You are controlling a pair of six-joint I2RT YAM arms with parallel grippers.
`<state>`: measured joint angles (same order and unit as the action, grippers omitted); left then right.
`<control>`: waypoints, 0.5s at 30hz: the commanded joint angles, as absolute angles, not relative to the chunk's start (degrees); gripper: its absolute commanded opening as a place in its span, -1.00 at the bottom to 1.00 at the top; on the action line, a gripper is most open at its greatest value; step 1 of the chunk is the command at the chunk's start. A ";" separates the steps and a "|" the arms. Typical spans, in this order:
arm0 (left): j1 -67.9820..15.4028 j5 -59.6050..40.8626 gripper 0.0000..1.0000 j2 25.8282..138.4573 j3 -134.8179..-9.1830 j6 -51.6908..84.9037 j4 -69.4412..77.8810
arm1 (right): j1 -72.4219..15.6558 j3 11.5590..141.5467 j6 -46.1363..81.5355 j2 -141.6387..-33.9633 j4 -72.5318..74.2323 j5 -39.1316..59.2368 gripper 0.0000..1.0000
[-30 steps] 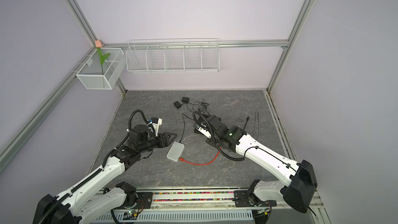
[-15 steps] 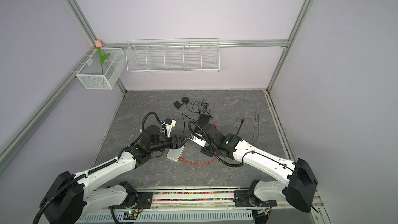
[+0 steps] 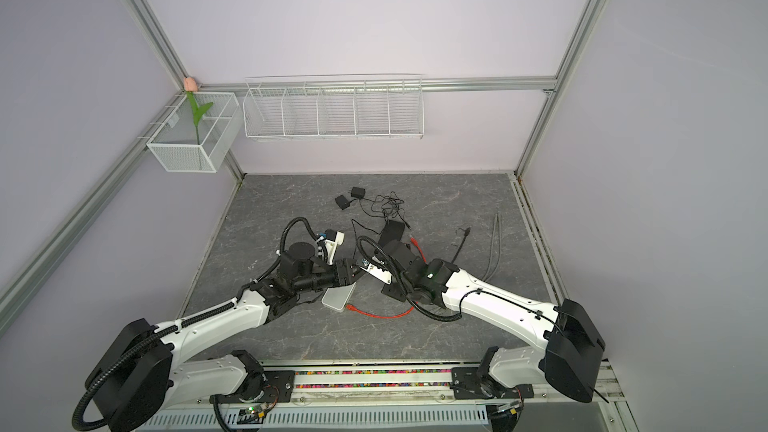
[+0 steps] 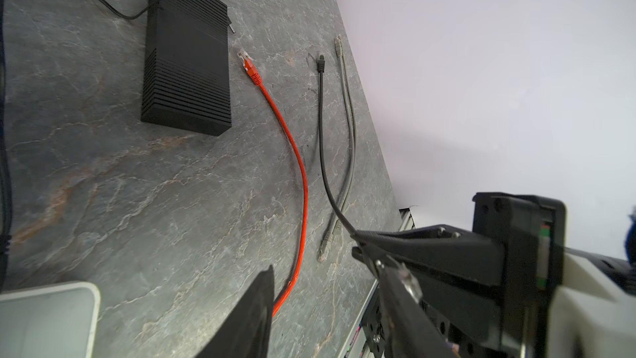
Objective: Insert the plug into the switch port
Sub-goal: 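Close the right gripper on the black ethernet plug and lift it, then carry the black plug with the right gripper toward the router's port side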
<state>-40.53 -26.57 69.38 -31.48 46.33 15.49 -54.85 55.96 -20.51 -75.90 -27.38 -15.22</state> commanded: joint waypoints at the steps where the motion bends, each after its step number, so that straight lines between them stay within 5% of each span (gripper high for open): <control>1: -40.96 -26.35 -0.01 67.41 -31.22 47.20 16.70 | -55.18 55.35 -19.60 -76.70 -24.91 -19.67 -0.86; 15: -40.96 -26.58 0.04 70.13 -31.91 48.50 18.56 | -58.46 56.21 -19.78 -78.52 -23.53 -19.84 -0.87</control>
